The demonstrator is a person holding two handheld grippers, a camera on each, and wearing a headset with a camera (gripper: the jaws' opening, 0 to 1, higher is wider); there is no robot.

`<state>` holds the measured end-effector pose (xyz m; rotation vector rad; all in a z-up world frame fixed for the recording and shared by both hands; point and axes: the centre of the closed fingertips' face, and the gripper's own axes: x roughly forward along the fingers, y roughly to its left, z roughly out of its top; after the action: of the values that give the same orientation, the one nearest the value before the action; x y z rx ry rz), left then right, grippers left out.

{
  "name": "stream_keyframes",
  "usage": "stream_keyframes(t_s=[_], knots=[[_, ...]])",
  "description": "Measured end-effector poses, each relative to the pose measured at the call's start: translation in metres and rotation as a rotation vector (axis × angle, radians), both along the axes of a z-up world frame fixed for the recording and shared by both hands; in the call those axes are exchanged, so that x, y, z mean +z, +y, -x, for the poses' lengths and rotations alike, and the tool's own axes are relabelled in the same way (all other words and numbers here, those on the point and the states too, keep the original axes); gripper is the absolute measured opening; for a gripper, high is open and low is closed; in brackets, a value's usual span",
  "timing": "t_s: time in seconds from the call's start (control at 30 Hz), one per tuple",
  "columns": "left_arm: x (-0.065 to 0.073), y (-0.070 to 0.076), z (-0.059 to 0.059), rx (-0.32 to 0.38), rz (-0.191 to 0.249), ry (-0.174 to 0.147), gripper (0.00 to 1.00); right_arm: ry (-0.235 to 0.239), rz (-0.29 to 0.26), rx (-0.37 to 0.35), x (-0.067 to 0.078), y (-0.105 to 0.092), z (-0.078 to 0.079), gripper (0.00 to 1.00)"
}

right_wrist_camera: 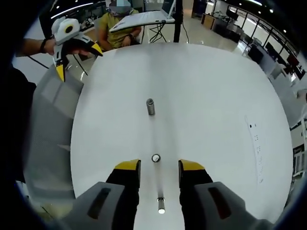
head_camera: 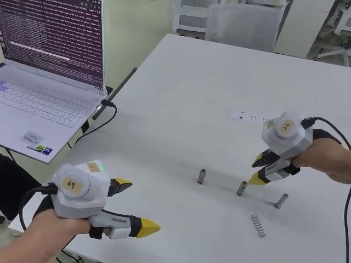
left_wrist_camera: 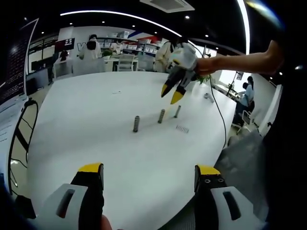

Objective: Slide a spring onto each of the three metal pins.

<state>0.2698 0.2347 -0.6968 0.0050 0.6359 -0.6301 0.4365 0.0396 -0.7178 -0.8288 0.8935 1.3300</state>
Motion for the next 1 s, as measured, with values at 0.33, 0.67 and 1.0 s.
stream_keyframes(t_s=[0.33, 0.67, 1.0], knots=[[0.002, -0.002, 0.001, -0.005, 0.003, -0.001, 0.74, 0.041, -0.155, -0.192, 0.011, 0.000, 0.007, 0.36], [0.005, -0.004, 0.001, -0.008, 0.004, -0.004, 0.74, 0.084, -0.290, -0.336, 0.017, -0.004, 0.011, 0.37], [0.005, -0.008, -0.003, -0.019, 0.005, -0.007, 0.73, 0.099, -0.360, -0.412, 0.023, -0.010, 0.017, 0.40]])
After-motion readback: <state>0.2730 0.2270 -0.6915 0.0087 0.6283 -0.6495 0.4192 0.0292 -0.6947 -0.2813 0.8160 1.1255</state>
